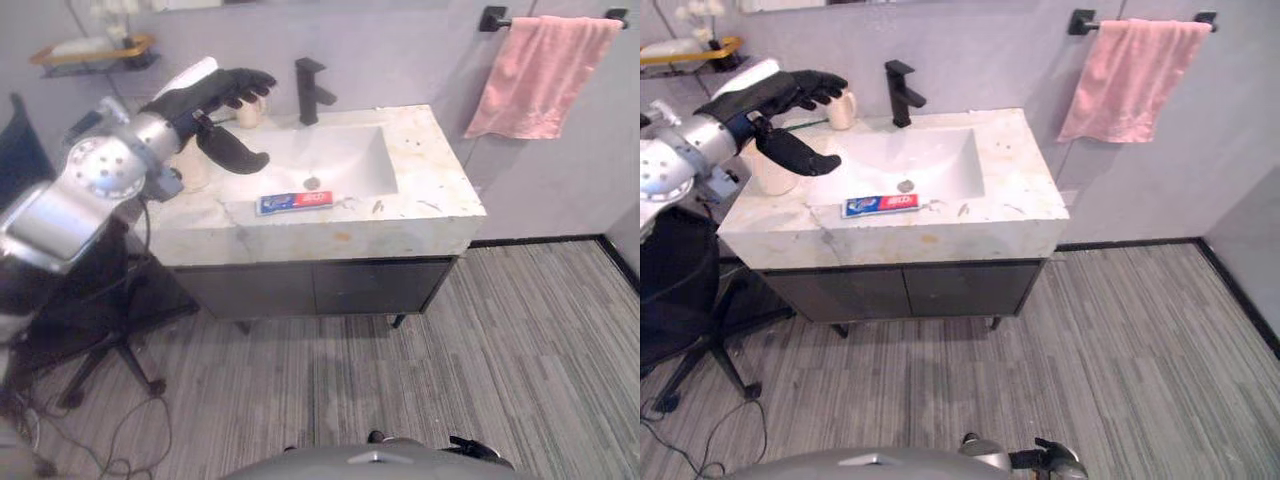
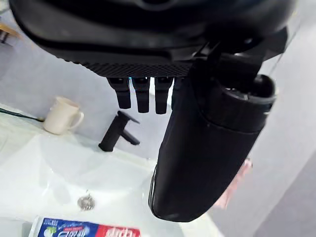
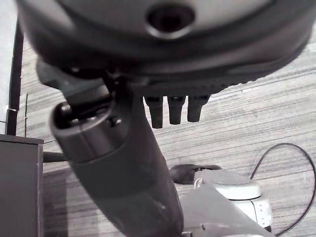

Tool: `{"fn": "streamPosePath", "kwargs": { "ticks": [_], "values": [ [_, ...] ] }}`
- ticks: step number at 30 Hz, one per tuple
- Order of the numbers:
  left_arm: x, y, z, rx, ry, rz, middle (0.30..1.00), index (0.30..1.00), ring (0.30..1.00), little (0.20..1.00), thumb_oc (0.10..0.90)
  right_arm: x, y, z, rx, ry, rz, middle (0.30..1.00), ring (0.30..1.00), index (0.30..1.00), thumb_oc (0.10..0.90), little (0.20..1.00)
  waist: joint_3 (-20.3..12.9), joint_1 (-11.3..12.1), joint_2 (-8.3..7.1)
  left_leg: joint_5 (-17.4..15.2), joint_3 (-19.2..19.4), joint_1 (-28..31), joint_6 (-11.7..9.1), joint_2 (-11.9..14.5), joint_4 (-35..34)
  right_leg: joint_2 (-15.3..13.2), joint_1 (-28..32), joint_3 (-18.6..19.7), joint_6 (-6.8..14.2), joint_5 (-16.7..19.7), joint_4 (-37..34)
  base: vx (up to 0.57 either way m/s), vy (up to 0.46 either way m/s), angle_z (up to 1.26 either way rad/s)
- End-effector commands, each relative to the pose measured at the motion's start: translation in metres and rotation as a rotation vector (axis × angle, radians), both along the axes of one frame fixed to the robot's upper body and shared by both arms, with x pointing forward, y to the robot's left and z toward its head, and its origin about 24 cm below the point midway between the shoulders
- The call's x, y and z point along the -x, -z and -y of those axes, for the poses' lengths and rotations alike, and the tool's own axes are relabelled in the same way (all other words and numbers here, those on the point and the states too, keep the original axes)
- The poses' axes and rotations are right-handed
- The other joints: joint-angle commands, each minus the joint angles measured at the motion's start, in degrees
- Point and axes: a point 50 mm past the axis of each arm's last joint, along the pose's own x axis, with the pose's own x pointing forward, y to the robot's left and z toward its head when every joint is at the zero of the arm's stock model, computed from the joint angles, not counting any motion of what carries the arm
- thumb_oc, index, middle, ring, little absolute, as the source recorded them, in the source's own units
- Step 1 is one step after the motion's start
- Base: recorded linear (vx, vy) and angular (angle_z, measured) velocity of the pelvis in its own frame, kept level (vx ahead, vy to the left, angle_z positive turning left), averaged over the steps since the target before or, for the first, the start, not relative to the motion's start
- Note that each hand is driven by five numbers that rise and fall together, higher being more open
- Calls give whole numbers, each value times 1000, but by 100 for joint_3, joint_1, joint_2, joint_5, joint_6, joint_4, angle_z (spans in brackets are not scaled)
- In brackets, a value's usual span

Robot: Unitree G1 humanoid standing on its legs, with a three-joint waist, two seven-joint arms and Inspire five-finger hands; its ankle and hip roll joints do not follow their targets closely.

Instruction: Organize the bathroom.

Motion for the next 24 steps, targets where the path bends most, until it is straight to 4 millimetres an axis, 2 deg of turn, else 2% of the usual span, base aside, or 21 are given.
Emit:
{"fn": "streamPosePath", "kwargs": {
  "ticks": [1,6,12,18,24],
  "values": [
    [-5,-64,4,-36,-17,145,900,900,900,900,800,-19,-6,11,35,-2,35,900,900,900,800,900,-138,-35,308,-602,361,-69,-166,64,529,79,-273,232,623,-666,428,62,-35,-10],
    [-21,-54,17,-153,-64,-31,900,900,900,900,800,-17,-5,10,33,-2,20,900,900,900,800,900,-197,-172,327,-635,443,-125,-166,47,615,99,-277,252,616,-679,407,50,-29,-5],
    [-33,-50,22,-188,-142,-18,900,900,900,900,800,-14,-5,11,34,0,14,900,900,900,800,900,-225,-306,328,-649,536,-159,-179,53,690,108,-283,251,611,-671,386,48,-36,-3],
    [-41,-49,11,-243,-224,-25,900,900,900,900,800,-12,-6,15,46,-10,7,900,900,900,800,900,-215,-397,317,-682,568,-221,-172,48,824,125,-271,252,554,-709,427,42,-16,-10],
    [-43,-56,-5,-252,-291,29,900,900,900,900,800,-8,-7,19,49,-13,-3,900,900,900,800,900,-201,-379,288,-704,526,-260,-164,39,910,138,-234,203,514,-761,465,43,-19,3]
  ]
}}
